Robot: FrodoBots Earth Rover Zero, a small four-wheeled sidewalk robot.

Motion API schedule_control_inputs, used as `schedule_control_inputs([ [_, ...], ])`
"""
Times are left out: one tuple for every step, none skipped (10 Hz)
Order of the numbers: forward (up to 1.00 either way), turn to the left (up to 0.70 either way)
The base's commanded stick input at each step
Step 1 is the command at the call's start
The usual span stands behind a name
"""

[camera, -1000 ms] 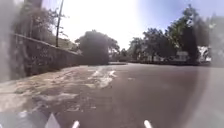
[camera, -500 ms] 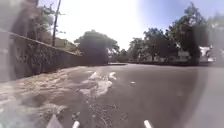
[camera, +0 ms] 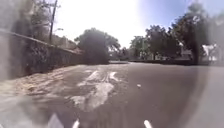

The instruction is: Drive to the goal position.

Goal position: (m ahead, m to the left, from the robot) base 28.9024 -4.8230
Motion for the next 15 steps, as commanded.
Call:
schedule_control_inputs([
  [1.00,0.00],
  [1.00,0.00],
  [1.00,0.00],
  [1.00,0.00],
  [1.00,0.00],
  [1.00,0.00],
  [1.00,0.00],
  [1.00,0.00],
  [1.00,0.00],
  [1.00,0.00],
  [1.00,0.00],
  [1.00,0.00],
  [1.00,0.00],
  [1.00,0.00],
  [1.00,0.00],
])
